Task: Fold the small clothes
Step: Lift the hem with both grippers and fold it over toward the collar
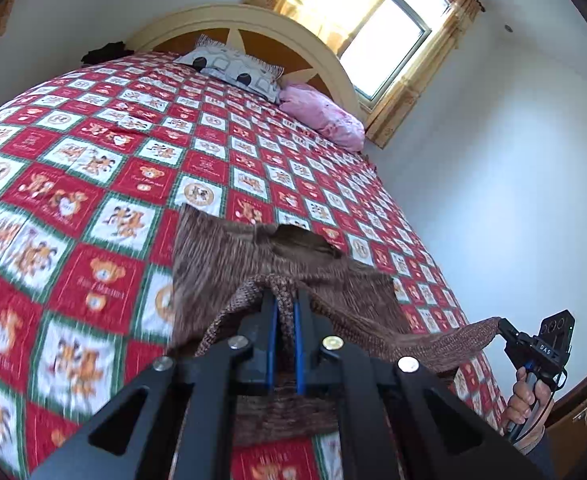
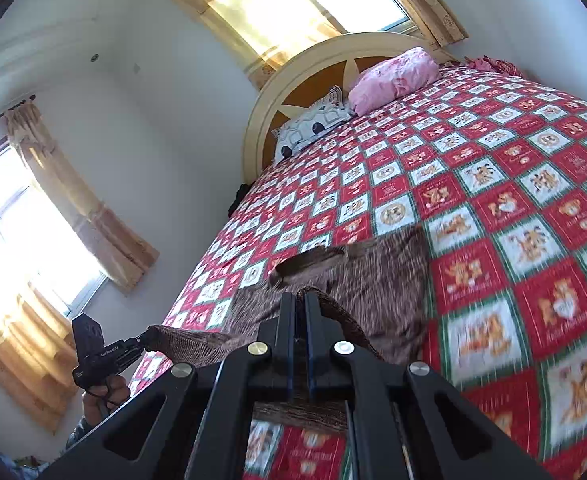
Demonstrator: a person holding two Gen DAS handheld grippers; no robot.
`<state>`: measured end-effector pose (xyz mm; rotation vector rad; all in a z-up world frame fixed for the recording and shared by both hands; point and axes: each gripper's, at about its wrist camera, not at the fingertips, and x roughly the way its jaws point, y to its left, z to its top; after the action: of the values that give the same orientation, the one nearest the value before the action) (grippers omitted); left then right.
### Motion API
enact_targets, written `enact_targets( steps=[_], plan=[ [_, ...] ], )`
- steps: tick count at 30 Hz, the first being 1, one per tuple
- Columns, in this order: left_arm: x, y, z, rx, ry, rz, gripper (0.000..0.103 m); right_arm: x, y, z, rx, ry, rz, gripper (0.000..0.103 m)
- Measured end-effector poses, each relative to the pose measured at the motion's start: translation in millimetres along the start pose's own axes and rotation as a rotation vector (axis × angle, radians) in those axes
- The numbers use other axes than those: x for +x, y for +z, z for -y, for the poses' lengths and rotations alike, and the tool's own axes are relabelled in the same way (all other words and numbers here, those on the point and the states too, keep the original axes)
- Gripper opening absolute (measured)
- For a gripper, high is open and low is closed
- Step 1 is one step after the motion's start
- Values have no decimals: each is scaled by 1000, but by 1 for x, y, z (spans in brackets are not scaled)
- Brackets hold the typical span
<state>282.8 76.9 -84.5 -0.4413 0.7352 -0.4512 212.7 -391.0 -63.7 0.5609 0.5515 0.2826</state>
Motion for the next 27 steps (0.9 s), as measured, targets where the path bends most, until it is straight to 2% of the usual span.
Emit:
enact_targets(
  steps=[9,19,24,26,27],
  plan=[
    [64,39,-25,-10,63,-53,7,82,48,23,18,-80,-44,3],
    [146,51,-67,-66,133,-159,8,185,63,82,69,-205,-150,4],
    [163,58,-82,-127,141,-185,12,228,68,104,78,-287,-207,5],
    [161,60,-88,-159,128,-169,12,230,73,108,86,-277,-183,5],
    [159,60,-91,-176,129,-156,16,230,74,108,83,-276,-173,5]
  ],
)
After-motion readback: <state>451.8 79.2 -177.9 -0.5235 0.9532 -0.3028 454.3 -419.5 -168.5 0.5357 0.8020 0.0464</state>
